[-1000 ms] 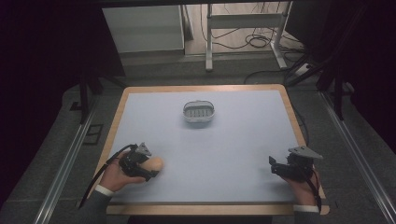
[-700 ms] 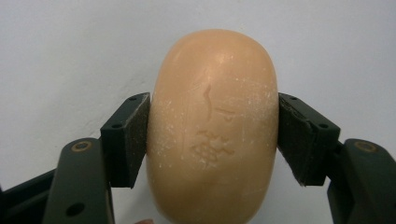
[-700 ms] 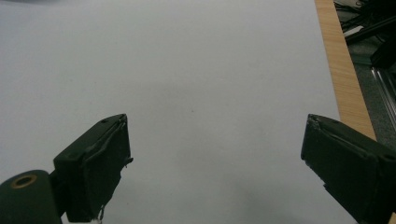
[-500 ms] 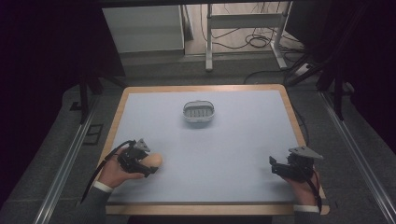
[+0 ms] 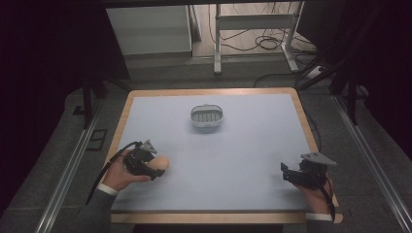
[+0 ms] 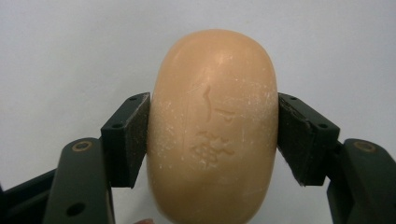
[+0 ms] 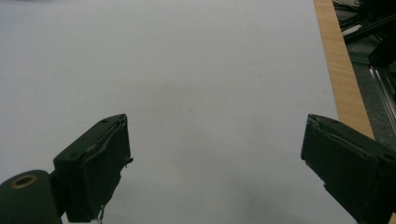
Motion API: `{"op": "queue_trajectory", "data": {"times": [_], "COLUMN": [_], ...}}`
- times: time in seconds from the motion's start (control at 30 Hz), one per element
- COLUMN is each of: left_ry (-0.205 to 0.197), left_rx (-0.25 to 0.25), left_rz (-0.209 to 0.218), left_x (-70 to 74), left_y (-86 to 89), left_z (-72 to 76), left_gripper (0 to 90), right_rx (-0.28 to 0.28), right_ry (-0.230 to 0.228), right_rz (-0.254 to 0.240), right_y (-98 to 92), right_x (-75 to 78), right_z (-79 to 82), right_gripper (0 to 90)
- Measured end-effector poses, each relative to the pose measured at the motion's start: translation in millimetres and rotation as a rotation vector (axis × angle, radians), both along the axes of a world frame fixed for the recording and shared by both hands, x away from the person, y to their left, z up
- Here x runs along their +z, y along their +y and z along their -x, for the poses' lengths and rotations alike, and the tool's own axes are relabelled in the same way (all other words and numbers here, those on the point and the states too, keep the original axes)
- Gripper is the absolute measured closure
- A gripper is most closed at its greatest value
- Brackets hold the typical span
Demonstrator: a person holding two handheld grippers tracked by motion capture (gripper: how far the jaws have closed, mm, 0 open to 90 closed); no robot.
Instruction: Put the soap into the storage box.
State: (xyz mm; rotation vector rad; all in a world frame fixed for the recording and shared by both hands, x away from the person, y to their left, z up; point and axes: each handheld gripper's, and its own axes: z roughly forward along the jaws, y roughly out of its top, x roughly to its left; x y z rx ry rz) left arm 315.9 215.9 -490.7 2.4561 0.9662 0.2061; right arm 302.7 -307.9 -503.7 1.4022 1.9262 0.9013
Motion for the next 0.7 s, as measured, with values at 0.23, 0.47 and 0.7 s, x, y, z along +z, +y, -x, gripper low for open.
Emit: {"op": "queue_trajectory", "data": {"times": [0.23,0.47,0.7], "left_ry": [0.001,0.003,-0.001], "left_rx": [-0.003,-0.006,-0.018], "left_rz": [-0.003,-0.007,-0.01], "left_x": [-0.2,1.6,4.3], "left_y": [-0.9,-3.1,-8.5], "left_z": [-4.5,-10.2,-17.7], "left_gripper": [32.1,32.1,32.1], "right_rx": [0.001,0.001,0.0], "right_ry": [0.002,0.003,0.004], "right_rz": [0.0,0.002,0.005], "right_y": [-0.2,0.0,-0.8], "right_x": [0.0,-0.8,-0.9], "right_z": [0.0,-0.5,-0.5], "right_gripper": [8.0,8.0,8.0]}}
